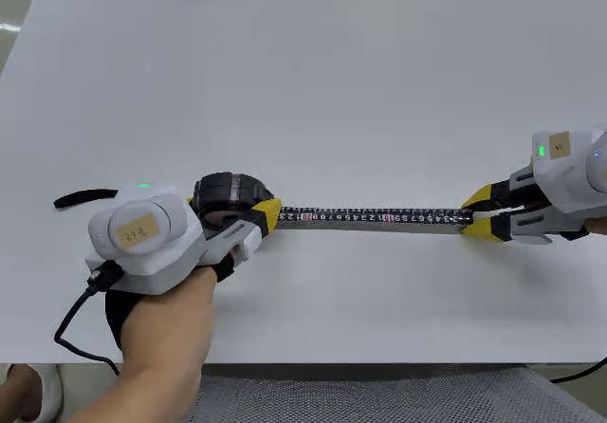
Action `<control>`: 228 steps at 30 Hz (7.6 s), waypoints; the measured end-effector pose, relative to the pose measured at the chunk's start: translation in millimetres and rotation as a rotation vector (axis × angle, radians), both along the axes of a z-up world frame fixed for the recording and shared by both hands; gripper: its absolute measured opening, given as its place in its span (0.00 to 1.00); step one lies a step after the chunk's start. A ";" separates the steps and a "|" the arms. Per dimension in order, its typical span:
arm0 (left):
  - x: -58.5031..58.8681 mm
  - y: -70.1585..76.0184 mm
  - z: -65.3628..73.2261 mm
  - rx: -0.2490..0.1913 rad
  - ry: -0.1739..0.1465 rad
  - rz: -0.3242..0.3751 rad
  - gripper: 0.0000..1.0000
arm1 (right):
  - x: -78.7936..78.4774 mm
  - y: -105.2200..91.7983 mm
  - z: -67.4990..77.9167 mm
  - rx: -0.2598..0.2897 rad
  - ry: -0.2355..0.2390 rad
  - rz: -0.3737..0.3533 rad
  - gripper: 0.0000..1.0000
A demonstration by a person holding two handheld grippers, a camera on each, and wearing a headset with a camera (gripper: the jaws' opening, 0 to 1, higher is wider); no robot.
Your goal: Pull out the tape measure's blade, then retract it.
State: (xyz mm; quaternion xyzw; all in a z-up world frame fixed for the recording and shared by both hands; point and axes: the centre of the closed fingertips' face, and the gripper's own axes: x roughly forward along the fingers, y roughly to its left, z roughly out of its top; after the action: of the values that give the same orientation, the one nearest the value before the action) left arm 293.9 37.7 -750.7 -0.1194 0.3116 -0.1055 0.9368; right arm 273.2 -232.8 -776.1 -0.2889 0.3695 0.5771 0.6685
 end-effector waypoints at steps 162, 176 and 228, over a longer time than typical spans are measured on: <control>-1.5 2.9 0.8 -0.067 0.009 -0.024 0.57 | 2.8 197.8 1.1 0.219 0.082 0.129 0.10; -1.9 3.7 1.5 -0.070 0.008 -0.023 0.57 | 3.0 218.2 0.3 0.253 0.090 0.131 0.10; -3.0 -2.9 1.0 -0.069 0.034 -0.049 0.66 | -1.4 223.4 7.1 0.274 0.134 0.092 0.26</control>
State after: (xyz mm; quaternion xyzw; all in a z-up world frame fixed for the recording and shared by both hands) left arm 290.9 34.8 -749.6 -0.1459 0.3266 -0.1370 0.9237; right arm 271.8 -9.4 -769.0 -0.1724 0.3176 0.6701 0.6483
